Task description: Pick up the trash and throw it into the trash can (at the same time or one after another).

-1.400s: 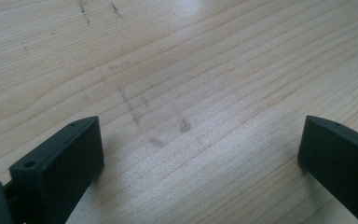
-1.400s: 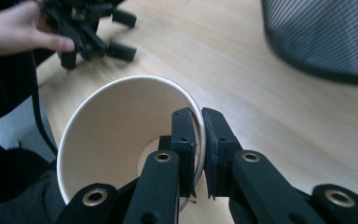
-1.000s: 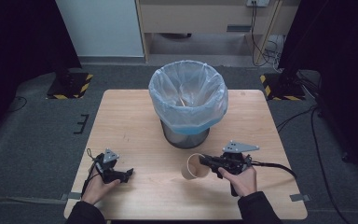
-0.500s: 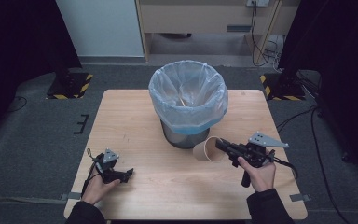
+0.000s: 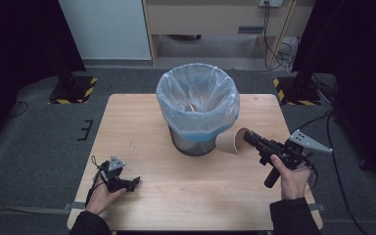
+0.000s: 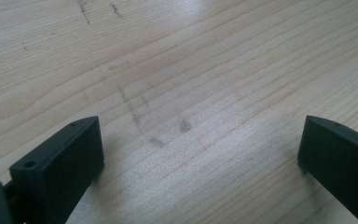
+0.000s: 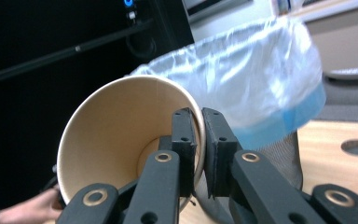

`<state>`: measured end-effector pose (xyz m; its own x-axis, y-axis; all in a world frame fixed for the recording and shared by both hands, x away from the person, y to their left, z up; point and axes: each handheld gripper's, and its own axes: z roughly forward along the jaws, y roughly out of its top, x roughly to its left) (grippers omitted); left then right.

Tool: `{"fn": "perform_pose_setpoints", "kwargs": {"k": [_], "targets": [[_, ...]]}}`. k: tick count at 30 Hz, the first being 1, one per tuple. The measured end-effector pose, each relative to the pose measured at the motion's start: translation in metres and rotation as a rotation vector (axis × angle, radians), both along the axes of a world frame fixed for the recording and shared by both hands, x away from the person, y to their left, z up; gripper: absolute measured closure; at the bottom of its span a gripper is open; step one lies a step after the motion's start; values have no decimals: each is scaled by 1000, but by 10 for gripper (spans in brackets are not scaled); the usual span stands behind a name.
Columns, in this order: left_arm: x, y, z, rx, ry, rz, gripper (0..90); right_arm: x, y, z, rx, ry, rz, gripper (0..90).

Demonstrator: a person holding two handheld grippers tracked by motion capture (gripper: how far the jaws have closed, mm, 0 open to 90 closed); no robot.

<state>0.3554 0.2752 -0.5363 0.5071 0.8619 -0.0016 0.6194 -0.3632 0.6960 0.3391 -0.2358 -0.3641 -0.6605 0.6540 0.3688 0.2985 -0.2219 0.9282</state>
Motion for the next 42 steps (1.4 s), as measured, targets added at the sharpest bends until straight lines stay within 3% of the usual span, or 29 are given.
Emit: {"fn": "perform_pose_setpoints", "kwargs": {"k": [12,22,31,35,42], "targets": [[0,0,0,0,0,-1,0,-2,-11,31,100,-89,-65,846],[0,0,0,0,0,-1,0,13,-2,51,143,-133,-103,846],[0,0,0,0,0,-1,0,31,9,73,153,-179,-156,846],[0,0,0,-1,0,-1,0,43,17,85,136,-199,-178,846],[0,0,0,-2,0,-2,0,65,32,96,115,-198,-205,846]]}}
